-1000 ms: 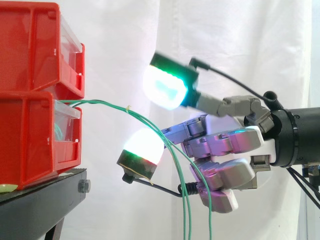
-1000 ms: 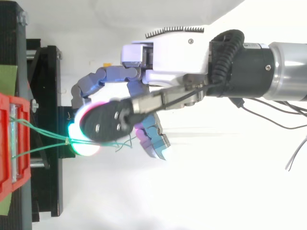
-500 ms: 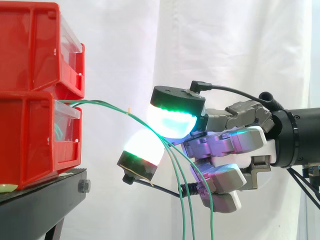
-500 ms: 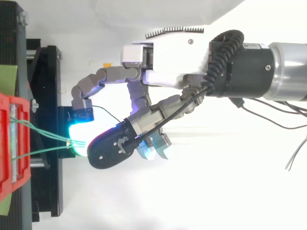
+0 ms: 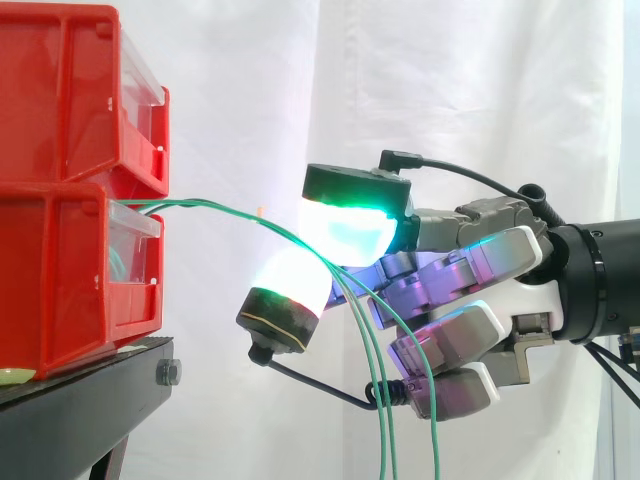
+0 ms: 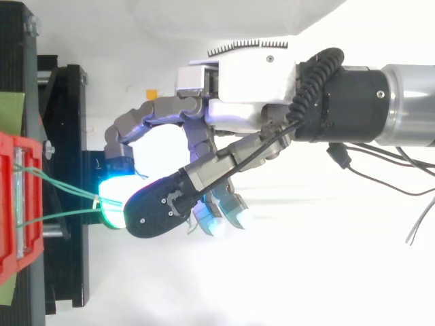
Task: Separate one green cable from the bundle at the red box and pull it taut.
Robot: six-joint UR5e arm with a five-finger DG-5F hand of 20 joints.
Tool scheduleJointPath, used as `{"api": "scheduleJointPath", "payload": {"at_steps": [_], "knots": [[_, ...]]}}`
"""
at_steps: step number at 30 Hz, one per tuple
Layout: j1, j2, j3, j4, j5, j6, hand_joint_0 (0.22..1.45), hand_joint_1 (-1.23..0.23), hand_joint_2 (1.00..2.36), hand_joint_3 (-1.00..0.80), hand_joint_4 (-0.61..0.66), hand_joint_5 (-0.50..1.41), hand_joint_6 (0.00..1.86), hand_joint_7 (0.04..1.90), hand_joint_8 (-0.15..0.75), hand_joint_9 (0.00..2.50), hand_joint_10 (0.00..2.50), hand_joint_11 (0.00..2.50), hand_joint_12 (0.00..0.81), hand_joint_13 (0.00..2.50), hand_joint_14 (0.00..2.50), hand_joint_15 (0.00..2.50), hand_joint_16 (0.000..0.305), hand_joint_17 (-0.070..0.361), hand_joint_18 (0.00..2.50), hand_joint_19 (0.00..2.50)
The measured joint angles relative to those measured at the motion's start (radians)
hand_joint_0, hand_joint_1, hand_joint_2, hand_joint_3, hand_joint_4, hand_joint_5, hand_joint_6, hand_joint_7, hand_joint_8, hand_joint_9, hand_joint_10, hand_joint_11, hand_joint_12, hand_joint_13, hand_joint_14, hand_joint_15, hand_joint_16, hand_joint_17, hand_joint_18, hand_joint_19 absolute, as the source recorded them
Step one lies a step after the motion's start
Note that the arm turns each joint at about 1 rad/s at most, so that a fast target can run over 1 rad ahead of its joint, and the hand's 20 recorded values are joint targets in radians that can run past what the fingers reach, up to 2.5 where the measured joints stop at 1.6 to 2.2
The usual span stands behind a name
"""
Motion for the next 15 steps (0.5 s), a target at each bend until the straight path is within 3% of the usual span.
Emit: {"api": "scheduleJointPath", "payload": {"at_steps": [15], "knots": [[0.004,0.0,0.0,-0.012,-0.004,0.003,0.75,-0.78,1.02,-0.15,0.03,0.14,0.5,1.25,0.29,1.94,0.01,0.32,0.464,1.53,0.02,0.65,0.066,0.149,1.58,0.46]]}}
